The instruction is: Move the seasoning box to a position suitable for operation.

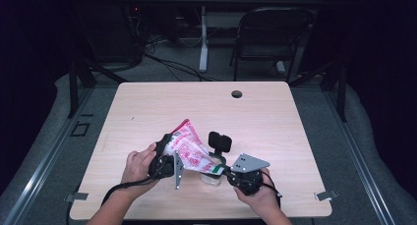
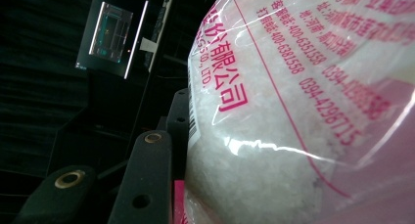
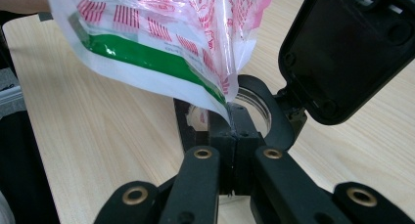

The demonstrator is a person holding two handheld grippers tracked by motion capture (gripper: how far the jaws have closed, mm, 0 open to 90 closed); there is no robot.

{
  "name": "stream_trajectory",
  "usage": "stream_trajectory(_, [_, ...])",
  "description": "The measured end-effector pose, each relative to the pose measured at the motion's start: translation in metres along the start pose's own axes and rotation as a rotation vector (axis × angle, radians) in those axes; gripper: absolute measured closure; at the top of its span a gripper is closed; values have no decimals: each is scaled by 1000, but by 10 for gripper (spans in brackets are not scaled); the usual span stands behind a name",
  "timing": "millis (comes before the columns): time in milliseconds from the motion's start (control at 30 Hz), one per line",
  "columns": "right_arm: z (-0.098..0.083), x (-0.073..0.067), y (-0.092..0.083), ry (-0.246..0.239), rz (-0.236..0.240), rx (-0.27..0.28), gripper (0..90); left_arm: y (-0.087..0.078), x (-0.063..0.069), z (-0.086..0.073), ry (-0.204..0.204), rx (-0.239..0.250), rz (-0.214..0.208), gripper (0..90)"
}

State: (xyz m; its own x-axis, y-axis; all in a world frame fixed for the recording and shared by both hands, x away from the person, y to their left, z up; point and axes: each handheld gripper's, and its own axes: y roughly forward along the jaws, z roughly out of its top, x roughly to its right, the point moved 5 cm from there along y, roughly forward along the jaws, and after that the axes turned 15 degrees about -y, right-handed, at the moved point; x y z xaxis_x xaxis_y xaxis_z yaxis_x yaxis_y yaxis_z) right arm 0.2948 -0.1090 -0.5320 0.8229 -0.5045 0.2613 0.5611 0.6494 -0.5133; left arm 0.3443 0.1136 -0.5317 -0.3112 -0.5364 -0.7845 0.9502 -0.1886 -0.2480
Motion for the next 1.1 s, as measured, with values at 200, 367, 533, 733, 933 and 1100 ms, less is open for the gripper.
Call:
stream_trajectory(200, [-1,0,0,-3,-2,-6,900,-1,0,0,3,6,16,654])
stream_trajectory(367, [-2,0,1,1,-2,-7,900,-1,1,0,6,8,29,655])
stream_trajectory(533, [-2,1,2,5,-2,-7,900,-1,2,1,10,14,42,655])
stream_trajectory(733, [-4,1,3,5,-2,-9,900,-2,2,2,18,17,57,655])
stream_trajectory(933, [-6,3,3,6,-3,-17,900,-2,2,4,22,29,68,655])
stream_trajectory(1100, [-7,3,3,9,-3,-17,900,-2,3,5,24,29,72,655])
